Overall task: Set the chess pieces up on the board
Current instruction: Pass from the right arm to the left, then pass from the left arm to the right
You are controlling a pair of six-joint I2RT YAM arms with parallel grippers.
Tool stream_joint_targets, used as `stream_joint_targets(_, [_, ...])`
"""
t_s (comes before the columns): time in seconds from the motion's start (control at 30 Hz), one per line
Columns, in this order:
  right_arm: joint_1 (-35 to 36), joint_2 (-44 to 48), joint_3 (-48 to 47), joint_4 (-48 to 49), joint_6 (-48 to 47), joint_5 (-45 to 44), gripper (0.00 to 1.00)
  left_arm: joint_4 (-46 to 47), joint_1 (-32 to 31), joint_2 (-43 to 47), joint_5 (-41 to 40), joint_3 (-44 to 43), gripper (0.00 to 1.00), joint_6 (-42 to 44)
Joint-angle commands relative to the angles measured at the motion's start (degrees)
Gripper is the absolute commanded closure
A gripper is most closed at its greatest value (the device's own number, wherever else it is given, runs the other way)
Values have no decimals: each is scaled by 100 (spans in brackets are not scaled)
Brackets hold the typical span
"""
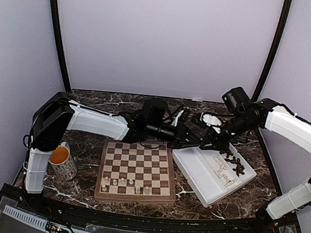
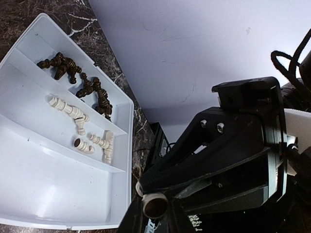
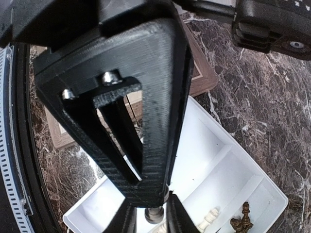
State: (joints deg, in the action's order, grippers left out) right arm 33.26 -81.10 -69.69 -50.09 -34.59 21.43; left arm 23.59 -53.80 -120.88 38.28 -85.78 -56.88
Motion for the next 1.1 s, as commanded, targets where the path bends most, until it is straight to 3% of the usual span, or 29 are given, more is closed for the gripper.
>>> stream_joint_targets(0.0, [-307,449,-334,175,115,651,71,934,100,126,75,239,89,-229])
stream_joint_targets(0.1, [-1000,828,-340,421,438,1540,55,1211,162,306,-18,469,89,-174])
stream_joint_targets(0.17, [-1481,992,-186,776,923,2083,50,1376,185,461,-146,590,90,-58])
stream_joint_targets(0.47, [-2576,414,37,1756,3261,4707,50,2705,197,886,-688,1057,90,210])
stream_joint_targets(0.7, [-2603,7,448,2688,4631,5814,43,3270,200,900,-964,1066,91,167])
stream_joint_targets(0.87, [-2319,107,1029,4605,6552,6148,42,3475,202,721,-996,884,91,-12])
stream_joint_targets(1.07, [-2165,99,1037,4785,6616,5992,41,3653,188,495,-931,682,92,-221])
